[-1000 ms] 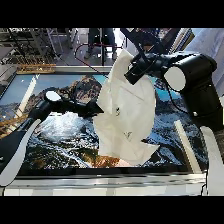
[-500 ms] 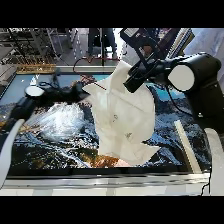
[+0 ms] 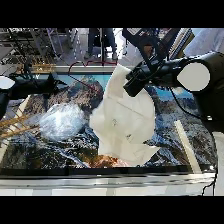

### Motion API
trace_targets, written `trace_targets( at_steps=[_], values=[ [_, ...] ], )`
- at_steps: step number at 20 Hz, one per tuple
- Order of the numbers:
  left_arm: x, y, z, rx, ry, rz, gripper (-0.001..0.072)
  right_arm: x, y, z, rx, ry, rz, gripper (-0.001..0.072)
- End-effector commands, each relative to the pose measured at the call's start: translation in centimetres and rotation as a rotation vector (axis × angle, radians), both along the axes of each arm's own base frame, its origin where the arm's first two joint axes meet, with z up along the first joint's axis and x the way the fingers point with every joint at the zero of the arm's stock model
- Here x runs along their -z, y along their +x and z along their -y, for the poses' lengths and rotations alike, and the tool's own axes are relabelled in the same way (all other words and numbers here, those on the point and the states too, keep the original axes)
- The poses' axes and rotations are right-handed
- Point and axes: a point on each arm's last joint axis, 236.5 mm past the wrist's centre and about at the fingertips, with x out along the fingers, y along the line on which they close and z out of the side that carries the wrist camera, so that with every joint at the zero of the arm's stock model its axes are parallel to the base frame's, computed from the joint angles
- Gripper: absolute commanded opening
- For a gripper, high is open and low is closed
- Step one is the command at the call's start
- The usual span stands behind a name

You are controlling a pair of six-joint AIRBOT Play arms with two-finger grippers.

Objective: Fold the clothes and pants, and hang the long-sleeved shirts on hangers.

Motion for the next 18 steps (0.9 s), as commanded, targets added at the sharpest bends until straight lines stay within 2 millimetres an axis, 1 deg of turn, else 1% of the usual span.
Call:
trace_targets(
  at_steps=[1,2,3,4,5,6,7,8,9,10,12,13,14,16,17,18],
  values=[
    [0.9,-0.7,-0.1,0.039,0.065,-0.004,0.0011,-0.1,-0.2,-0.3,-0.017,0.001,0.000,0.0018],
    [1.4,-1.4,0.4,0.101,0.099,0.005,0.0015,-0.2,-0.1,-0.3,-0.017,0.004,0.007,0.0018],
    [2.3,-2.5,1.0,0.166,0.121,-0.014,0.0144,-0.5,0.1,-0.3,-0.013,0.009,0.021,0.0018],
    [3.7,-4.0,1.4,0.221,0.124,-0.070,0.0495,-0.8,0.4,-0.2,-0.007,0.011,0.040,0.0018],
    [5.3,-5.1,1.9,0.253,0.118,-0.125,0.0621,-1.3,0.9,-0.1,0.003,0.013,0.067,0.0018],
    [7.2,-6.1,2.3,0.270,0.100,-0.184,0.0620,-1.8,1.3,0.1,0.013,0.014,0.094,0.0019],
    [8.7,-7.2,3.2,0.302,0.069,-0.220,0.0620,-2.3,1.5,-0.1,0.014,0.025,0.114,0.0019],
    [10.3,-8.2,4.6,0.334,0.024,-0.239,0.0620,-2.7,1.7,-0.3,0.014,0.043,0.130,0.0019],
    [11.3,-8.7,5.9,0.344,-0.026,-0.238,0.0619,-3.0,1.8,-0.5,0.012,0.057,0.139,0.0019],
    [12.3,-8.6,7.0,0.332,-0.079,-0.230,0.0620,-3.1,1.7,-0.7,0.006,0.069,0.138,0.0019],
    [13.8,-7.9,8.6,0.321,-0.145,-0.230,0.0620,-3.1,1.5,-1.1,-0.003,0.084,0.129,0.0019],
    [13.9,-7.7,9.5,0.336,-0.190,-0.221,0.0620,-3.1,1.4,-1.2,-0.006,0.093,0.123,0.0019],
    [13.6,-7.3,10.6,0.354,-0.246,-0.189,0.0620,-3.2,1.3,-1.3,-0.010,0.098,0.121,0.0019],
    [11.8,-6.0,12.3,0.361,-0.361,-0.088,0.0619,-3.1,1.3,-1.4,-0.010,0.098,0.120,0.0019],
    [10.7,-5.3,12.8,0.354,-0.416,-0.029,0.0599,-3.1,1.3,-1.3,-0.010,0.097,0.121,0.0019],
    [9.8,-4.7,13.0,0.343,-0.454,0.011,0.0403,-3.1,1.3,-1.3,-0.009,0.096,0.120,0.0020]
  ],
)
